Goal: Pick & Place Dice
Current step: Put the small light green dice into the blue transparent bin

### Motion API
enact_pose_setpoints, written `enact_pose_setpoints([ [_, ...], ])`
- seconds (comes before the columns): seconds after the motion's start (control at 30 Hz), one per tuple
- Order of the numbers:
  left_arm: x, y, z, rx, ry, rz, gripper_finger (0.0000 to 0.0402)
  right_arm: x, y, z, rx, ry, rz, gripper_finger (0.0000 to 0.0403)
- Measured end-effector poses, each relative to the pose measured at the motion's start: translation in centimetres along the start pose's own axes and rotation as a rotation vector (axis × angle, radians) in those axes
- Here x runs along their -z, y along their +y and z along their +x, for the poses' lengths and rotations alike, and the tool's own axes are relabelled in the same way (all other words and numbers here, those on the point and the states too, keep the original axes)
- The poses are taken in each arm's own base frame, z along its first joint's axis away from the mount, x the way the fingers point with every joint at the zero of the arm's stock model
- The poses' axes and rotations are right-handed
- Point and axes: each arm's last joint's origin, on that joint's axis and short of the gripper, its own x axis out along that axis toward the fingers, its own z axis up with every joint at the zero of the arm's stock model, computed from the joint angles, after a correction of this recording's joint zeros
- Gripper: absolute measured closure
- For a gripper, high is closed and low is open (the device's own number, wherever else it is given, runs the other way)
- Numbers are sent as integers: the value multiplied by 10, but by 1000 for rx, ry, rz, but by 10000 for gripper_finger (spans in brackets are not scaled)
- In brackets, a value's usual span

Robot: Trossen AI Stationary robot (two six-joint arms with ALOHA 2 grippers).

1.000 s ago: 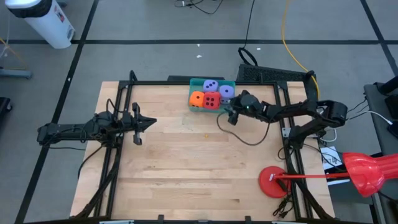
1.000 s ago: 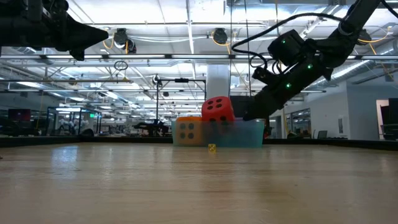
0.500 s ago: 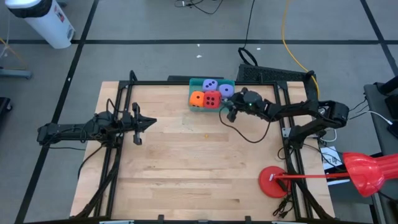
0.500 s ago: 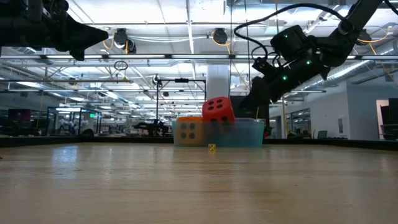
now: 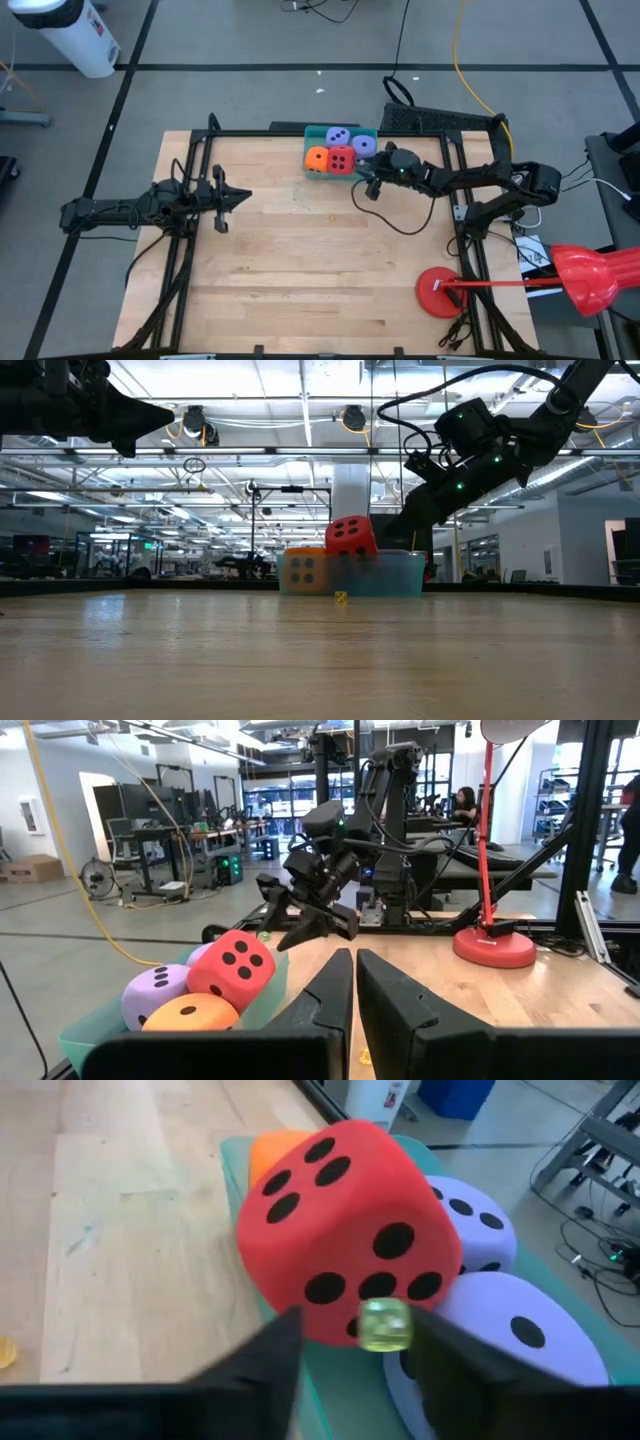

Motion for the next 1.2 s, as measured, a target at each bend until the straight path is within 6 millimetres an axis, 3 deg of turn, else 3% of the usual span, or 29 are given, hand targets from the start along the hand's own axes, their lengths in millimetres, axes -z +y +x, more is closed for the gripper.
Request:
enact_pose_setpoints([
  [0.13,0,0,0,0,0,0,371,1,2,0,67,21,11,99],
  [0.23,0,0,0,0,0,-1,371,3,2,-1,74,42,17,56],
  [0.43,3,2,4,-85,23,-94,372,2,6,0,-135,11,0,73],
  [0.6,8,2,24,-147,40,-104,396,1,7,-1,-192,-20,-73,87],
  [0.77,-1,1,64,-151,106,-61,398,0,1,0,-168,-37,-103,80],
  [1.1,-13,17,179,-71,243,83,399,-4,-2,0,-194,-93,-141,74],
  [1.2,-8,23,209,-59,279,104,399,-4,-2,0,-192,-93,-138,74],
])
